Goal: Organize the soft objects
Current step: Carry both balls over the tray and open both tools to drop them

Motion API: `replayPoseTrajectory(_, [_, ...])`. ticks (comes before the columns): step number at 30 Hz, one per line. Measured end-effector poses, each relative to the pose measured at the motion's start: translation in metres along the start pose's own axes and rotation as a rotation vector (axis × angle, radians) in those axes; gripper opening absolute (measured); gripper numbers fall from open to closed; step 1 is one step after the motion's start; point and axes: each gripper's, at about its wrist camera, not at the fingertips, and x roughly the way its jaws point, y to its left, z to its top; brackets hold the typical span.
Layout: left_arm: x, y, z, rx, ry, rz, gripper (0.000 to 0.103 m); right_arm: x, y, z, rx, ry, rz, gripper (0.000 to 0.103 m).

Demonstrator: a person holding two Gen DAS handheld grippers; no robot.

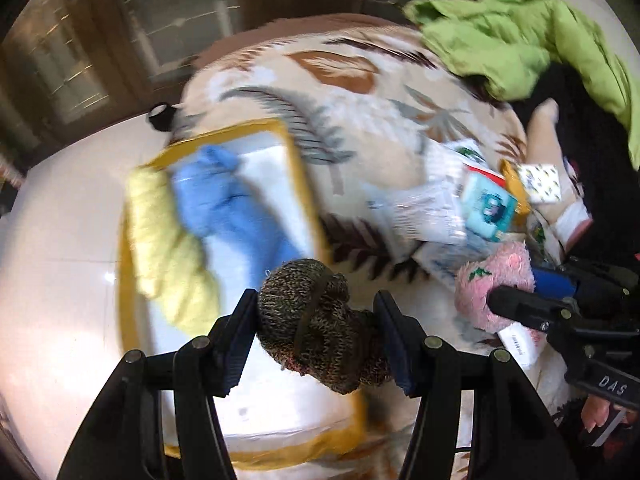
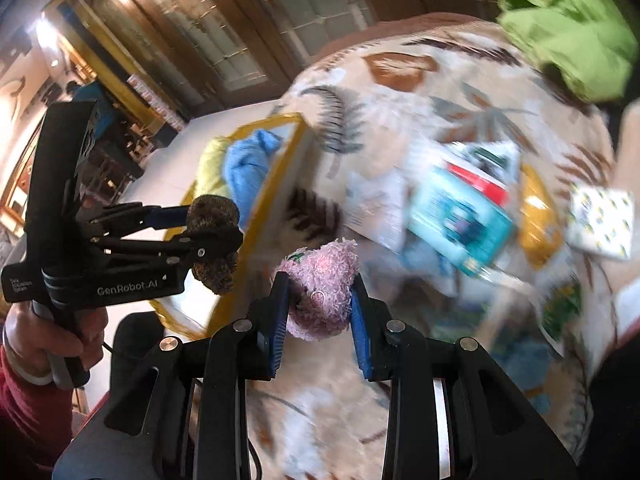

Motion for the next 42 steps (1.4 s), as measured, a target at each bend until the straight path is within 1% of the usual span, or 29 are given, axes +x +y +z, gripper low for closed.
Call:
replayPoseTrajectory(4, [-0.003, 0.035, -0.011, -0.061, 0.0, 0.043, 0.058, 0.018, 0.03, 0.017, -0.053, 0.018, 0.034, 0.028])
replayPoseTrajectory(7, [0.004, 0.061, -0.02, -0.12, 0.017, 0.061, 0.058, 0.036, 0.055, 0.027, -0.098, 0.045, 0.064, 0.028])
replayPoseTrajectory(10, [0.017, 0.078, -0.027, -0.155, 0.036, 0.088, 0.058, 0.057, 0.082, 0.032, -0.154, 0.081, 0.078, 0.028])
replayPoseTrajectory(16, [0.038, 0.1, -0.037, -0.206, 0.059, 0.118, 0.059, 0.111, 0.118, 0.033, -0.24, 0.173, 0.064, 0.028])
replayPoseTrajectory(19, [0.047, 0.105, -0.04, -0.222, 0.064, 0.132, 0.059, 0.134, 0.124, 0.03, -0.265, 0.211, 0.044, 0.028])
replayPoseTrajectory(21, [0.051, 0.108, -0.041, -0.234, 0.065, 0.127, 0.06, 0.144, 0.125, 0.029, -0.27, 0.222, 0.034, 0.028])
replayPoseTrajectory(22, [0.053, 0.107, -0.041, -0.229, 0.064, 0.139, 0.061, 0.148, 0.124, 0.028, -0.268, 0.227, 0.03, 0.028])
replayPoseTrajectory(24, [0.055, 0.106, -0.042, -0.222, 0.059, 0.153, 0.061, 0.153, 0.123, 0.026, -0.27, 0.229, 0.02, 0.028])
replayPoseTrajectory(27, [0.056, 0.104, -0.04, -0.226, 0.049, 0.157, 0.061, 0.152, 0.123, 0.024, -0.299, 0.208, 0.008, 0.03])
replayPoseTrajectory(28, [0.056, 0.105, -0.039, -0.238, 0.045, 0.152, 0.063, 0.152, 0.125, 0.024, -0.307, 0.204, 0.006, 0.033])
replayPoseTrajectory(29, [0.056, 0.106, -0.039, -0.247, 0.041, 0.144, 0.065, 0.152, 0.124, 0.024, -0.306, 0.204, 0.005, 0.033])
replayPoseTrajectory(30, [0.055, 0.107, -0.038, -0.257, 0.036, 0.14, 0.069, 0.151, 0.123, 0.025, -0.302, 0.205, 0.006, 0.033])
replayPoseTrajectory(32, [0.053, 0.108, -0.039, -0.27, 0.03, 0.129, 0.071, 0.148, 0.119, 0.026, -0.281, 0.201, 0.019, 0.034])
replayPoseTrajectory(34, [0.048, 0.108, -0.039, -0.274, 0.018, 0.137, 0.072, 0.144, 0.116, 0.028, -0.264, 0.194, 0.037, 0.038])
replayPoseTrajectory(37, [0.039, 0.105, -0.037, -0.273, -0.003, 0.154, 0.074, 0.134, 0.115, 0.03, -0.246, 0.171, 0.059, 0.038])
replayPoseTrajectory(39, [0.032, 0.104, -0.037, -0.271, -0.017, 0.162, 0.08, 0.13, 0.114, 0.03, -0.236, 0.165, 0.072, 0.038])
replayPoseTrajectory(42, [0.022, 0.105, -0.037, -0.282, -0.032, 0.16, 0.08, 0.122, 0.113, 0.032, -0.221, 0.155, 0.083, 0.038])
